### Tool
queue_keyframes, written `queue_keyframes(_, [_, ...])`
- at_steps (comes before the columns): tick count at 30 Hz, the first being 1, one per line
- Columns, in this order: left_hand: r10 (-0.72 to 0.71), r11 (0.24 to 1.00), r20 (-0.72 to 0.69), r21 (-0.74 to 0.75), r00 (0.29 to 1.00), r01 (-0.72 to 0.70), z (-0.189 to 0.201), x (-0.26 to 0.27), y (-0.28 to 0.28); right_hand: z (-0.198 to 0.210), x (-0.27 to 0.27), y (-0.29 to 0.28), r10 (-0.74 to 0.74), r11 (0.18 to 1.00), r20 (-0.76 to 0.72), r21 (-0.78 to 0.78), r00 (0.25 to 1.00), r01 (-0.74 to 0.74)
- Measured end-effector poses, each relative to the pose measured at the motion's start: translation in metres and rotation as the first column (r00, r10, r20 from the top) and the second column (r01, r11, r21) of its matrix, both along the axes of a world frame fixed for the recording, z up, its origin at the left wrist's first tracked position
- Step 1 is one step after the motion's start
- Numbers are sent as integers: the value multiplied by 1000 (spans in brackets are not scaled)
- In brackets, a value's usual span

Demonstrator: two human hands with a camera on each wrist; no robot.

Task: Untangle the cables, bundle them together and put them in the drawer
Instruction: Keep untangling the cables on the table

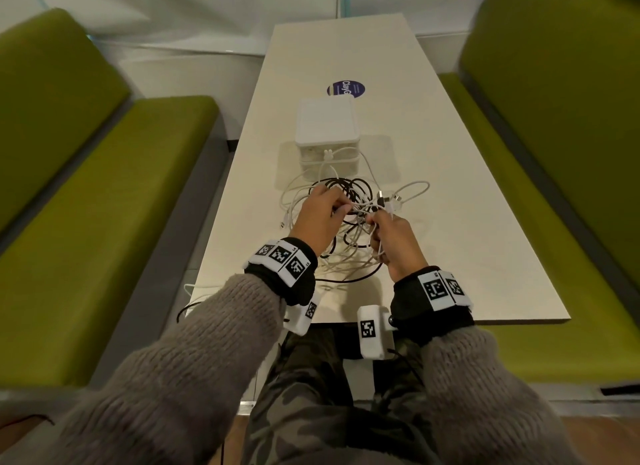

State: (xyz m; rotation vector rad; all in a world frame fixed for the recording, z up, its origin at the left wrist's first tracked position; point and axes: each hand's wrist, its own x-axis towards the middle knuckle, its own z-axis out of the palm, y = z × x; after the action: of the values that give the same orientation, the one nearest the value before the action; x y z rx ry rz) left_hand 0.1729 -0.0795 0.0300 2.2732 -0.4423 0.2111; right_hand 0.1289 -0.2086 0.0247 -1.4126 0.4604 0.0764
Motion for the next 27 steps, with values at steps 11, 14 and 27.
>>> queue_keyframes(11, [10, 996, -31, 86, 999, -7, 2, -3, 5, 3, -2, 5, -13, 999, 23, 35, 1000, 12])
queue_keyframes(14, [22, 995, -25, 98, 999, -19, 3, -2, 1, 6, -5, 3, -15, 997, 37, 73, 999, 12])
queue_keyframes(27, [196, 960, -194, 240, 961, -147, -7, 16, 23, 24, -36, -29, 18, 967, 256, 240, 967, -82])
